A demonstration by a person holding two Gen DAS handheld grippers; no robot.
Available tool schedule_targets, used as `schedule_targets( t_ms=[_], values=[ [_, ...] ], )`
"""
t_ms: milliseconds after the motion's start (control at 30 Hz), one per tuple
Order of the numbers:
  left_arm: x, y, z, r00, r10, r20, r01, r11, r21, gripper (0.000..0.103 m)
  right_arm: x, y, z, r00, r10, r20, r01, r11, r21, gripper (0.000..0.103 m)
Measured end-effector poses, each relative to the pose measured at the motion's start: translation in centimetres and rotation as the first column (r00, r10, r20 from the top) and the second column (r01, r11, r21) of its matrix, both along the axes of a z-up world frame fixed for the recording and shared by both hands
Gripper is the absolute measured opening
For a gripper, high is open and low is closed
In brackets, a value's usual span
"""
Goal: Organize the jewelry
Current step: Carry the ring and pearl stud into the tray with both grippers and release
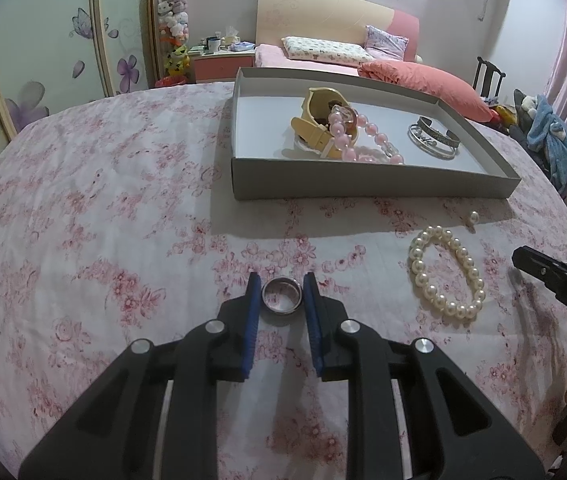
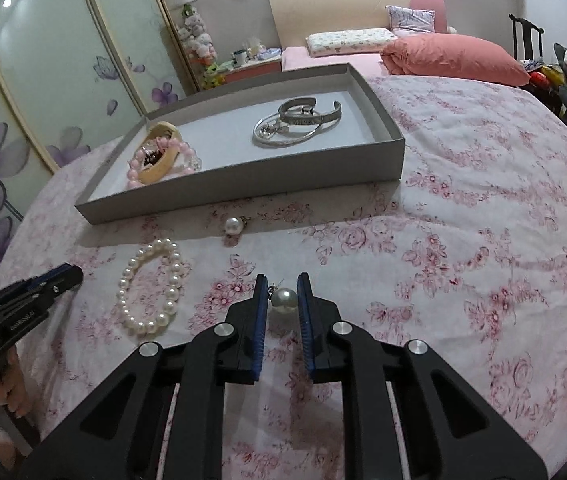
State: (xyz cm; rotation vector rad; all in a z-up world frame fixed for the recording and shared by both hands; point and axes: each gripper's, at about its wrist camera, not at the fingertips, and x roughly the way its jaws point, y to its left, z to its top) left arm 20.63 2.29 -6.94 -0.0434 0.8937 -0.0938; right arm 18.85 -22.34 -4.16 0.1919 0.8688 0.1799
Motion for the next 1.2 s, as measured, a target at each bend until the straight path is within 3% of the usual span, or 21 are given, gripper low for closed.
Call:
schedule_targets(
  t_ms=[300, 567, 733, 900, 1200],
  values=[
    [-1.4, -0.7, 0.8, 0.999, -0.014, 0.039, 0.015, 0.999, -0.042, 0.022, -1.3, 0.7, 2.6, 0.991, 0.000, 0.137, 0.002, 1.000, -0.016, 0.016],
    [-3.0, -1.6, 3.8, 0.984, -0.023, 0.178, 0.033, 0.998, -0.052, 0.022, -2.9, 2.0, 5.3, 0.951, 0.021, 0.309, -0.007, 0.999, -0.047, 0.016],
    [-4.5, -2.3, 6.0, 0.952, -0.017, 0.306, 0.027, 0.999, -0.028, 0.022, -4.2, 2.7, 7.2, 0.904, 0.025, 0.427, 0.000, 0.998, -0.058, 0.016],
    [-5.9, -3.1, 8.1, 0.902, -0.017, 0.432, 0.017, 1.000, 0.004, 0.022, -5.4, 3.4, 8.7, 0.847, 0.036, 0.531, 0.012, 0.996, -0.087, 0.016],
    [-7.0, -3.9, 9.8, 0.848, -0.008, 0.530, 0.002, 1.000, 0.012, 0.022, -6.7, 3.8, 10.2, 0.764, 0.039, 0.644, 0.040, 0.993, -0.107, 0.016]
  ],
)
